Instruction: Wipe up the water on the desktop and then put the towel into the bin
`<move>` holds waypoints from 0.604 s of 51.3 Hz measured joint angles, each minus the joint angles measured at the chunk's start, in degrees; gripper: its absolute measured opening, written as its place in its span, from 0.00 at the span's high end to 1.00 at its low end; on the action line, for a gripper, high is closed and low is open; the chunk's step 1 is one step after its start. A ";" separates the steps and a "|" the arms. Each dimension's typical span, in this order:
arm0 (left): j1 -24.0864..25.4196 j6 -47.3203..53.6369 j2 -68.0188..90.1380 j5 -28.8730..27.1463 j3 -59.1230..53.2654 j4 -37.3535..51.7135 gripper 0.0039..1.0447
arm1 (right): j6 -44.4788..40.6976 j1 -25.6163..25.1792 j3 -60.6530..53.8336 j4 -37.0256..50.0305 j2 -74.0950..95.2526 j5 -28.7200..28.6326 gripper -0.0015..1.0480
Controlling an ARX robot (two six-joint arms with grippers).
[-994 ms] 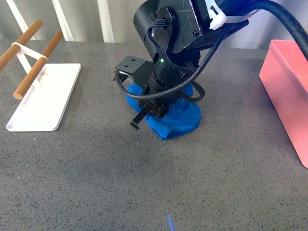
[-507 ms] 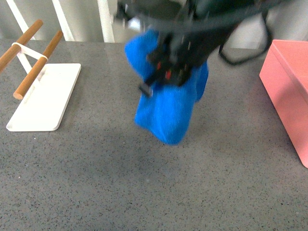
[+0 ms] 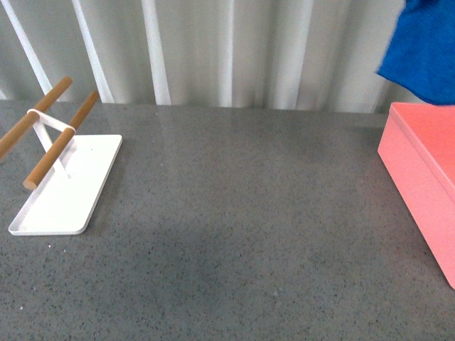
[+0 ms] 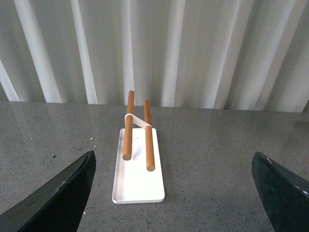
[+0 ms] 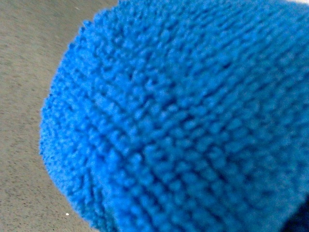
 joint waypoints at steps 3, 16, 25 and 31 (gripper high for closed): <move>0.00 -0.02 0.00 0.00 0.00 0.00 0.06 | 1.46 -1.11 -1.25 -0.63 -0.90 0.57 0.94; 0.00 0.00 0.00 0.00 0.00 0.00 0.06 | 9.55 -5.33 -9.70 -2.99 -5.97 -2.51 0.94; 0.00 0.00 0.02 0.00 0.00 0.00 0.06 | 10.95 -8.41 -11.19 -3.02 -5.77 -3.48 0.94; 0.00 -0.02 0.00 0.00 0.00 0.00 0.06 | 10.38 -11.54 -10.95 -2.03 -5.20 -3.91 0.94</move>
